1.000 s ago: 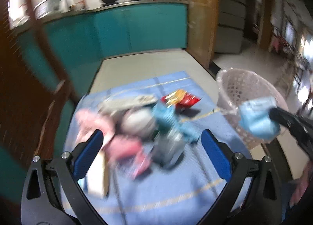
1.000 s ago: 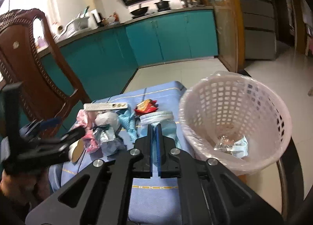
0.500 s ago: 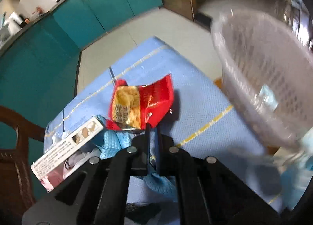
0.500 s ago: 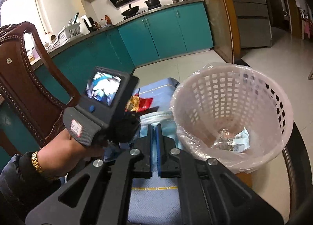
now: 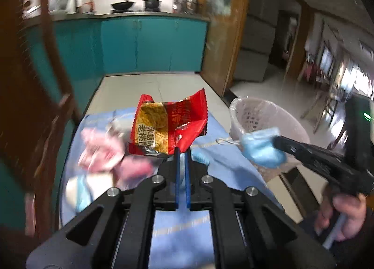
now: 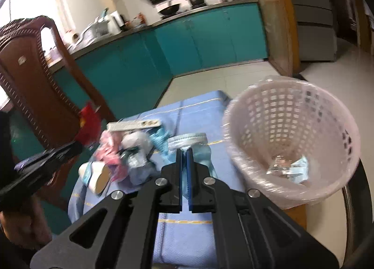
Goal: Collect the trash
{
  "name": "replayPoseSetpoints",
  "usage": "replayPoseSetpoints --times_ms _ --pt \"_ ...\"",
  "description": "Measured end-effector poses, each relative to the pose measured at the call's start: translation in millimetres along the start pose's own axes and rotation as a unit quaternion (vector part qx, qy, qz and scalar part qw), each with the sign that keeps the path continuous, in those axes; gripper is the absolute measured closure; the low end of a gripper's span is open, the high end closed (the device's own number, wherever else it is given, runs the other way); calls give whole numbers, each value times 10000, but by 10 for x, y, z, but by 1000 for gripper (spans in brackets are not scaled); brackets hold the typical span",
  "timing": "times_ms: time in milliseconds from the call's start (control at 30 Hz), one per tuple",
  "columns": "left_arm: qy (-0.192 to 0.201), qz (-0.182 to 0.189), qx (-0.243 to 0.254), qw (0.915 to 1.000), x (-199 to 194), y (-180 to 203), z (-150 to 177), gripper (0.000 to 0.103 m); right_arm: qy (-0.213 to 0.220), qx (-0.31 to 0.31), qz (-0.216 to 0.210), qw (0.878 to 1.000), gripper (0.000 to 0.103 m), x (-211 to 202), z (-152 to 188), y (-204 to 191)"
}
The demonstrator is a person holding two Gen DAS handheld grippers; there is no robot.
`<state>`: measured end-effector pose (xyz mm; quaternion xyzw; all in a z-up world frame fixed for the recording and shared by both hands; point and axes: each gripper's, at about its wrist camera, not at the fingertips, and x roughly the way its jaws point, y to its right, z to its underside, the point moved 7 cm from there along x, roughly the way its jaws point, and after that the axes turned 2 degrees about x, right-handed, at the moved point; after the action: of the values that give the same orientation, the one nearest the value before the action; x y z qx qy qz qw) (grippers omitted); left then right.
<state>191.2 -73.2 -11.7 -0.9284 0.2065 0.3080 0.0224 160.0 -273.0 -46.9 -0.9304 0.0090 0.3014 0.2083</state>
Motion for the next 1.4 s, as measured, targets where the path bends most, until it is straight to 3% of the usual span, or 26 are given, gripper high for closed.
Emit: replayPoseSetpoints --times_ms 100,267,400,1400 --pt "141 -388 -419 9983 -252 -277 315 98 -82 -283 -120 9995 99 8 90 -223" --pt "15 -561 -956 9938 -391 -626 584 98 -40 -597 -181 9980 99 -73 273 -476" --pt "21 -679 -801 9945 -404 -608 575 98 25 -836 -84 9965 99 -115 331 -577" --pt "-6 -802 -709 9943 -384 -572 523 98 -20 -903 15 9959 99 -85 348 -574"
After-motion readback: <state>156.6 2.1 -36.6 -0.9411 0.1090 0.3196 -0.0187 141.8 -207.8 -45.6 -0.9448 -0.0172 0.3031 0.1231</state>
